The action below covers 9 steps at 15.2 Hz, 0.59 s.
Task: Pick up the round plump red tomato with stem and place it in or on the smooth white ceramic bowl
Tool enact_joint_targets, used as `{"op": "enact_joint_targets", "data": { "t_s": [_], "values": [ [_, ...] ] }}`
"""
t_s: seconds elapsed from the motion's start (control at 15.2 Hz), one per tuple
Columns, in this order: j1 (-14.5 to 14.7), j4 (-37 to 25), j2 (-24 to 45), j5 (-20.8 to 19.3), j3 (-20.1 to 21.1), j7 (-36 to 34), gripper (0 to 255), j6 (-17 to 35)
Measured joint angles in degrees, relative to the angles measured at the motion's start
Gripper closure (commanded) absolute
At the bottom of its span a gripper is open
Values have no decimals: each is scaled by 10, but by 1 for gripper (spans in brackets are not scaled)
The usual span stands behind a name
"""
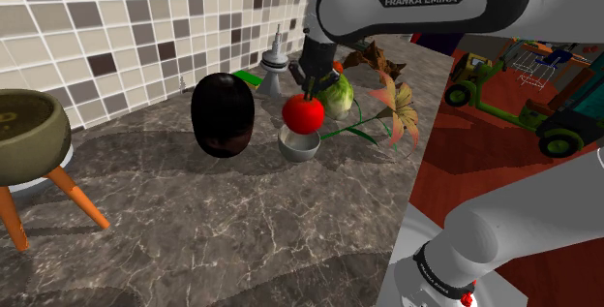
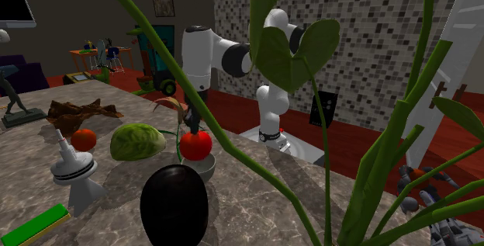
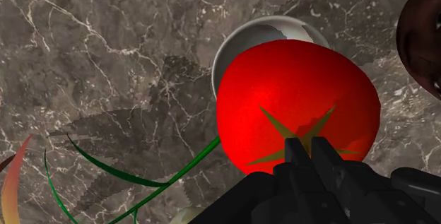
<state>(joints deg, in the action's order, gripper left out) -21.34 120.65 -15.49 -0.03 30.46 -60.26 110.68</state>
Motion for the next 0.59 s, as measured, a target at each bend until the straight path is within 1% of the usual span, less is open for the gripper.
{"op": "enact_joint_targets", "data": {
  "t_s": [0.26,0.59],
  "values": [
    [1,30,3,-1,4,-5,255,32],
    [1,34,4,-2,4,-6,255,37]
  ]
}}
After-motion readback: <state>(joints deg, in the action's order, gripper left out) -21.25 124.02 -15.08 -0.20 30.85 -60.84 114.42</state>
